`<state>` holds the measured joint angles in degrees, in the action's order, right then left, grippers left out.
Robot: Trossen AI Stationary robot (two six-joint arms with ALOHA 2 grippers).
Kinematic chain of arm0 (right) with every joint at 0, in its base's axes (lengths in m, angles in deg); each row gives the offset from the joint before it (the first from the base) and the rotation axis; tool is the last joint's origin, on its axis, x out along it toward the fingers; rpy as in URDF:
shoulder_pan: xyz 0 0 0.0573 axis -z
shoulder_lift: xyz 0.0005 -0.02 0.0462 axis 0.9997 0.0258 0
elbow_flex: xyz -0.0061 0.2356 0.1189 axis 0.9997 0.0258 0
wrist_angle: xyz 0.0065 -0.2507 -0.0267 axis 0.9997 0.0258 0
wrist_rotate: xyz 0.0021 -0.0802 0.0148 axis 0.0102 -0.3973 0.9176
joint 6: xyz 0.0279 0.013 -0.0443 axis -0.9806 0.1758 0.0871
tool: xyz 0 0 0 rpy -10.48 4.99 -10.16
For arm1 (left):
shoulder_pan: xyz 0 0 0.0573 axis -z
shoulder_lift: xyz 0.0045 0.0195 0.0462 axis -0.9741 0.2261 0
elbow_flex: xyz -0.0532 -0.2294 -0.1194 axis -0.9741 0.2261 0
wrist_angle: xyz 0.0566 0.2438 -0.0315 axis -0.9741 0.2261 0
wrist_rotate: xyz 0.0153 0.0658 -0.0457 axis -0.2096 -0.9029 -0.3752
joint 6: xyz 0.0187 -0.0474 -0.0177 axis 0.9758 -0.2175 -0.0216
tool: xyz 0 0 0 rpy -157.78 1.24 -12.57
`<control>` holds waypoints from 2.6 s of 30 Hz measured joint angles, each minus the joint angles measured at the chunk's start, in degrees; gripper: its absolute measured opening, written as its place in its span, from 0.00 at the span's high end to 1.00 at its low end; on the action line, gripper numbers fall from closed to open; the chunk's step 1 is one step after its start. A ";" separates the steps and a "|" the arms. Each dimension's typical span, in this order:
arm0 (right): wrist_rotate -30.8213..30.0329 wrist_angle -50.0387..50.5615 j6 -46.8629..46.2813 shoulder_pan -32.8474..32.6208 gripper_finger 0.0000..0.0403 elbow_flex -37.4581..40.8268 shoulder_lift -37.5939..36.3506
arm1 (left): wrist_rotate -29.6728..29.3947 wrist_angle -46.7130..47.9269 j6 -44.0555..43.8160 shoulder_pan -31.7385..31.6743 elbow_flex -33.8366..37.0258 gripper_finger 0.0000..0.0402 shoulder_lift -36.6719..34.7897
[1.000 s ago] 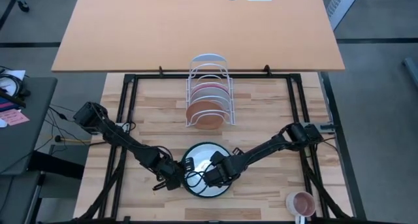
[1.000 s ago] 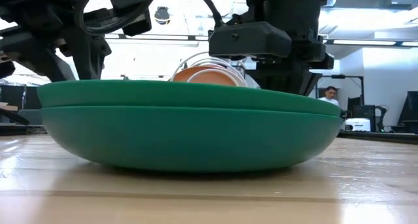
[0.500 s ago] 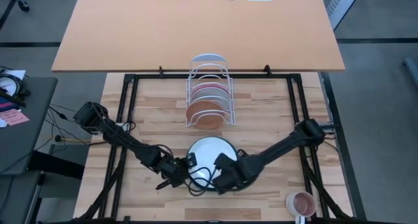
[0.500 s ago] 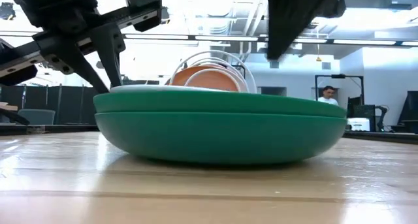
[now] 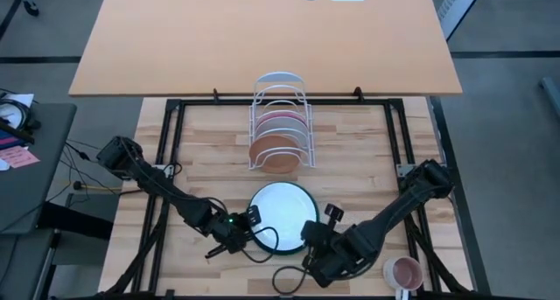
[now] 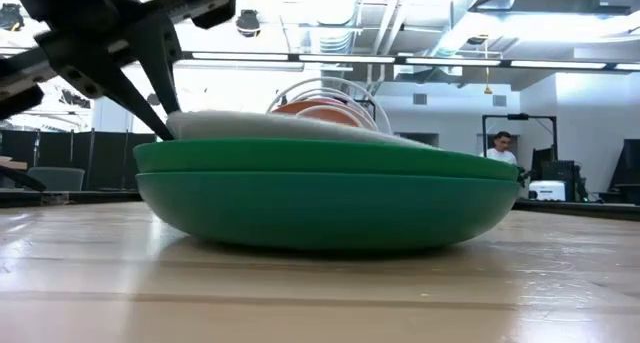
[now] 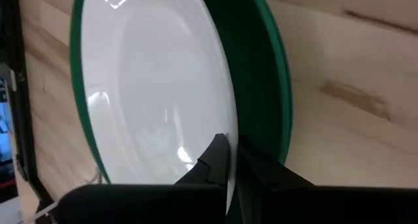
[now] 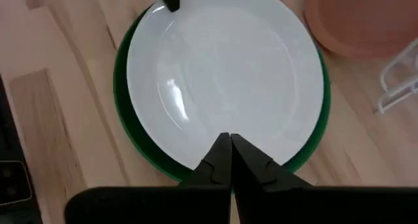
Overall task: Sort dishes
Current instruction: Put the white plate on the dish rack
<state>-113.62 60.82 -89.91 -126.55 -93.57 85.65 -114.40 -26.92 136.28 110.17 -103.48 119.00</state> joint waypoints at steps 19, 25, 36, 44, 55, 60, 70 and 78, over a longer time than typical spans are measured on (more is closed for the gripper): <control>-2.95 18.90 -3.47 5.78 0.98 1.23 -19.70 | -1.31 -0.04 -0.33 1.01 -0.04 1.00 -6.79; -7.79 16.19 -3.37 8.52 0.98 2.84 -28.71 | -8.32 -0.10 1.58 3.13 -0.04 1.00 -6.79; -17.91 -20.07 -7.96 -0.50 0.78 34.88 -35.52 | -16.17 -1.04 8.41 7.30 -0.09 1.00 -6.79; -17.11 -51.77 -15.23 0.35 0.62 53.58 -32.63 | -18.80 -3.11 10.09 7.38 -0.11 1.00 -6.79; -7.27 -65.04 -10.92 6.30 0.30 57.19 -32.49 | -20.85 -2.99 15.02 9.20 -0.11 1.00 -6.79; 0.69 -67.59 -9.61 9.30 0.29 57.19 -32.49 | -22.58 -2.95 15.95 9.20 -0.11 1.00 -6.79; 14.01 -68.18 -7.42 14.31 0.29 57.19 -32.49 | -23.78 -2.88 18.58 9.17 -0.11 1.00 -6.79; 16.94 -68.39 -7.48 14.94 0.41 57.19 -32.49 | -23.80 -2.88 18.62 9.17 -0.11 1.00 -6.79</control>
<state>-96.69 -7.57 -97.38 -111.62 -36.38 53.16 -138.20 -29.80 154.90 119.35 -103.59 112.21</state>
